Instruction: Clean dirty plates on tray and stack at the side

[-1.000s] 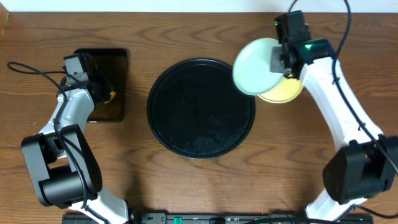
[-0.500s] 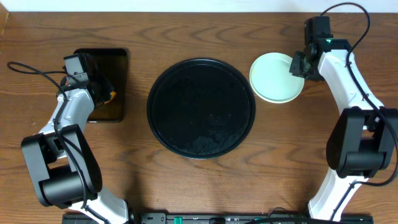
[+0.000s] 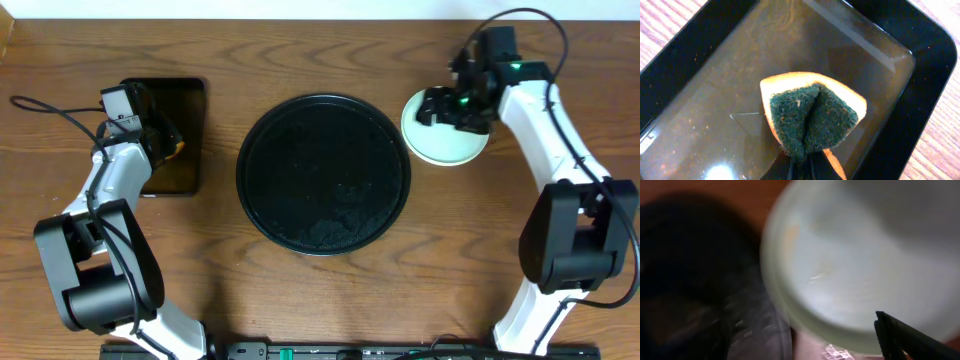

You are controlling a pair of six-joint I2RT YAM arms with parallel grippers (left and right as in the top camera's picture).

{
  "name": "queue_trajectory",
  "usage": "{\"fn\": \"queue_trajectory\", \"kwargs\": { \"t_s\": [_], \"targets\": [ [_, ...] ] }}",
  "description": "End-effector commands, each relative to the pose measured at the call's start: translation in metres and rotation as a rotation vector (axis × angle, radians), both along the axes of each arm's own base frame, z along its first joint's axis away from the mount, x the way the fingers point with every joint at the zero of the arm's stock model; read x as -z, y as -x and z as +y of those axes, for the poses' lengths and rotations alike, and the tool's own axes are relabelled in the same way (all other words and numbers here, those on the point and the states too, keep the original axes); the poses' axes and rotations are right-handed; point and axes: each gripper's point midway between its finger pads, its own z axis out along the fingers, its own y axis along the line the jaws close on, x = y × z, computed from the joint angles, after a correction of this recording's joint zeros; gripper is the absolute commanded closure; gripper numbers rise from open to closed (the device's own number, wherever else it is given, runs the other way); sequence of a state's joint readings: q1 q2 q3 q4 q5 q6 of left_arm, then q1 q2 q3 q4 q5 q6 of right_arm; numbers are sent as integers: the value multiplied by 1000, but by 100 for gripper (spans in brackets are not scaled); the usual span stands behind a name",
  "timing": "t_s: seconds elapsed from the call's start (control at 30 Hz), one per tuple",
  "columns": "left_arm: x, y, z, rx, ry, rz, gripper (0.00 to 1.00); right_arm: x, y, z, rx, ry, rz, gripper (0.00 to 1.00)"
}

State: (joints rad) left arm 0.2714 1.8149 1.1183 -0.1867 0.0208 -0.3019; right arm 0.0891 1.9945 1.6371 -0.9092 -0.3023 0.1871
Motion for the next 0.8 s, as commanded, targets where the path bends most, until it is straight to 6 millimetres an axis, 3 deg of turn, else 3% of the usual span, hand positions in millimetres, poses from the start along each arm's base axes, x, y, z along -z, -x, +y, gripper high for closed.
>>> {"fn": "queue_trajectory", "kwargs": {
  "t_s": [0.0, 0.07, 0.17, 0.3, 0.47, 0.67, 0.77],
  "targets": [
    [22, 2, -12, 75, 60, 37, 92, -16, 16, 50, -146, -86, -16, 5],
    [16, -8, -35, 161, 188, -31, 93, -16, 22, 67, -187, -85, -16, 2],
    [-19, -26, -59, 267, 400, -206, 92, -15, 31, 90, -257, -67, -21, 1],
    [-50, -37, -30, 113, 572, -345, 92, -12, 42, 109, -307, -30, -19, 1],
    [-59, -23, 15, -5, 662, -400, 93, -13, 50, 131, -360, -32, -34, 1],
    [-75, -9, 13, 83, 803, -439, 93, -17, 46, 146, -385, -40, -80, 1],
    [-61, -6, 18, 32, 781, -398, 93, -17, 47, 150, -382, -46, -84, 1]
  ]
}}
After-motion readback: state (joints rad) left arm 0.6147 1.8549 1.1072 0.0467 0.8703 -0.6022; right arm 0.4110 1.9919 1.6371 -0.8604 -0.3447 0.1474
